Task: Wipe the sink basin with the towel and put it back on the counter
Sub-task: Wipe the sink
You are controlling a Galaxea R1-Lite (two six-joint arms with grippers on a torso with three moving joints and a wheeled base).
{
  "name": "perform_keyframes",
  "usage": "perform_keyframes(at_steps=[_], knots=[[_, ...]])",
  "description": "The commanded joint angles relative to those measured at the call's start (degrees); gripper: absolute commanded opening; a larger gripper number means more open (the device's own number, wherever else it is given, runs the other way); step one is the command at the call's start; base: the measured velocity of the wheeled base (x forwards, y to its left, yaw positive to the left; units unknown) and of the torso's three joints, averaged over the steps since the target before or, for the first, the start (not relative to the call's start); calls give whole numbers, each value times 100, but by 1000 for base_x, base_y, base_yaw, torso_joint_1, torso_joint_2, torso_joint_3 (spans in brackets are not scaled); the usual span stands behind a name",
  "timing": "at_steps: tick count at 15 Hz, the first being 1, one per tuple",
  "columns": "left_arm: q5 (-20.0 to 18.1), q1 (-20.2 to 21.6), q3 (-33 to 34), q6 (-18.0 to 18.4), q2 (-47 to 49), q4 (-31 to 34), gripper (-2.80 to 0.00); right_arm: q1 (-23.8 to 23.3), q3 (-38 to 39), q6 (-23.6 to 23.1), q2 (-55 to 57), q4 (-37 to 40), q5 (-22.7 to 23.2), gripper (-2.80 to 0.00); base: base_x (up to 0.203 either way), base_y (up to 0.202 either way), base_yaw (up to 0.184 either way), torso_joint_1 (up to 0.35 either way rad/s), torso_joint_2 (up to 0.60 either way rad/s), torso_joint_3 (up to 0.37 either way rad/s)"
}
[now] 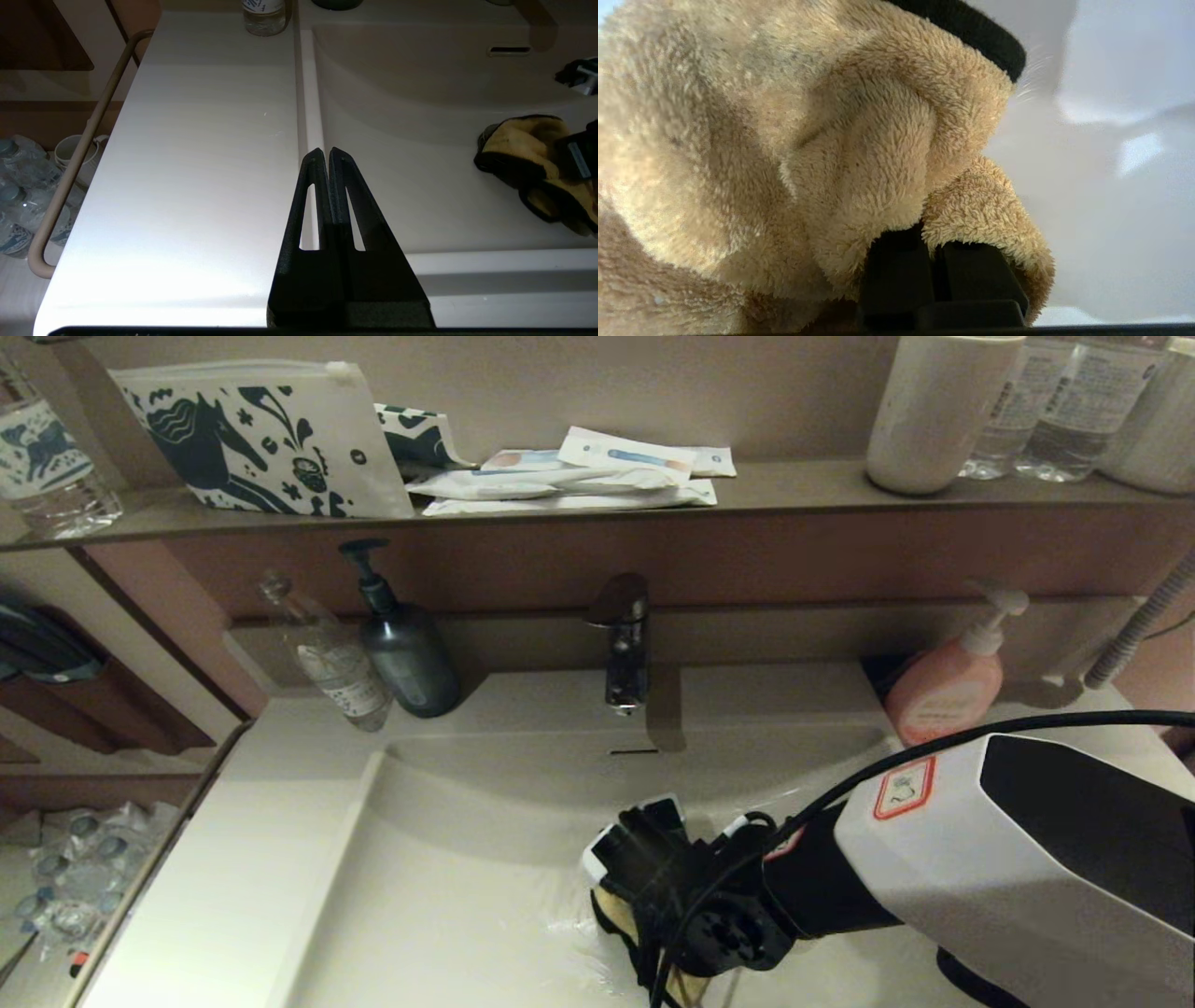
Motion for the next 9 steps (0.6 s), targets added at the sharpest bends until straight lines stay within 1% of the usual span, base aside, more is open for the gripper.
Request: perform_keyframes(at_steps=[1,4,7,9], knots=[[0,8,0,-6,8,-1,-280,173,-35,21,-20,-72,104,-280,0,0,0,0,0,0],[0,7,0,-5,8,-1,-280,301,-210,15,175,-370,362,-280,0,0,0,0,0,0],[0,-1,0,-7,8,-1,-280,368,-684,15,497,-477,517,-280,0,0,0,0,0,0],[0,-1,0,-7,8,-1,-280,372,-1092,7,717,-479,537,-280,0,0,0,0,0,0]])
